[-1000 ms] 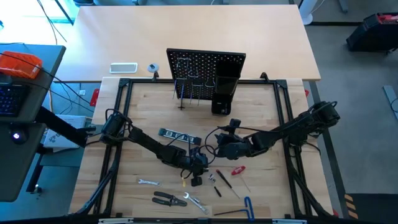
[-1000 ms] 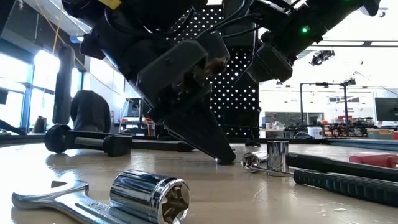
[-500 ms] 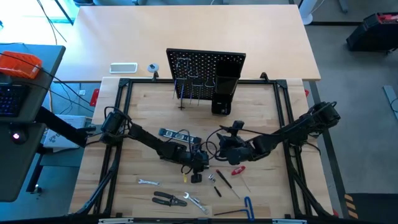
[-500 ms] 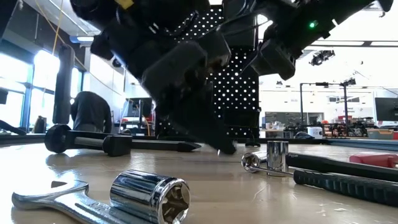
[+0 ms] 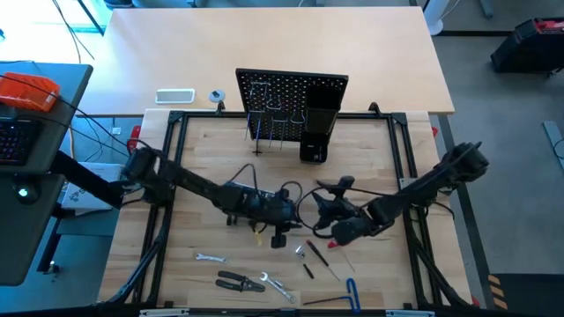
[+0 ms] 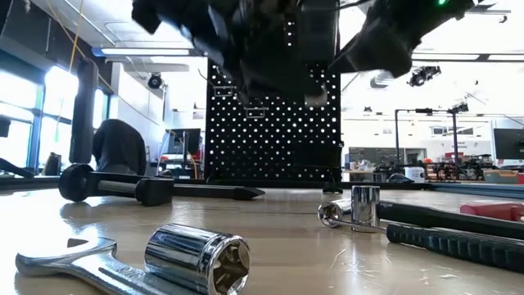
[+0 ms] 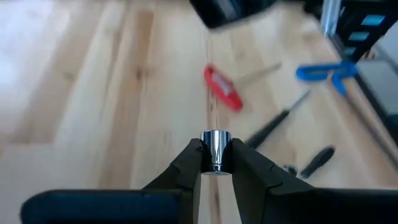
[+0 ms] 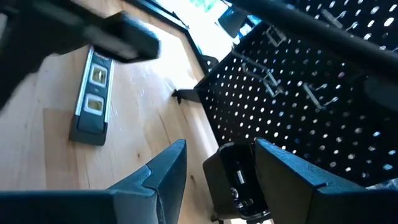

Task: Hang tools onto peg board
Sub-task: Put the top left socket into the bottom peg board bin

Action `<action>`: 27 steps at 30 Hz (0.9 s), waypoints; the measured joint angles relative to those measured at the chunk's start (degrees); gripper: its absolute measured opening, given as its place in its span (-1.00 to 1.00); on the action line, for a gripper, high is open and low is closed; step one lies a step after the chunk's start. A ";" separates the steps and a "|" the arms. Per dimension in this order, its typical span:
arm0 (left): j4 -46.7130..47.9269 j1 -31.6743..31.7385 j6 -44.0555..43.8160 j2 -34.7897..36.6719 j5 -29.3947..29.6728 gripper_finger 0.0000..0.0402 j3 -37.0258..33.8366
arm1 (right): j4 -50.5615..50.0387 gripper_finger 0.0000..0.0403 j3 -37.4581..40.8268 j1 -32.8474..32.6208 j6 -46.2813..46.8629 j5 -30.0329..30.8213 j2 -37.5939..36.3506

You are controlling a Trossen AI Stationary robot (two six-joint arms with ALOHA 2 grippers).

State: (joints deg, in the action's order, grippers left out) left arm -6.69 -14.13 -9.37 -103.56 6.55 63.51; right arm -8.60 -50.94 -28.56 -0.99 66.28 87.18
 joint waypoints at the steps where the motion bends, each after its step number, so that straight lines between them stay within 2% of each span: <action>1: -0.09 0.26 0.38 0.98 0.00 -0.73 0.00 | -0.02 -0.10 0.00 -0.56 -0.47 0.41 -0.39; 6: -0.96 1.40 2.16 5.70 -0.24 -0.74 0.02 | 1.03 -0.10 0.00 -4.09 -4.03 2.87 -1.35; 14: -7.36 3.91 4.01 10.32 -4.18 -0.74 0.07 | 8.14 -0.10 0.00 -9.17 -15.03 14.40 -1.38; 21: -17.04 5.87 5.04 10.77 -11.03 -0.74 0.07 | 14.54 -0.10 0.00 -10.51 -21.87 13.55 -1.38; 27: -27.89 7.21 3.15 10.57 -12.49 -0.74 -2.16 | 19.88 -0.10 0.00 -10.51 -27.91 12.79 -1.38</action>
State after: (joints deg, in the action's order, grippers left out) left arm -34.58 -6.92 -6.22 -92.99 -5.94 61.35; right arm 11.28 -50.94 -39.07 -28.90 79.07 85.80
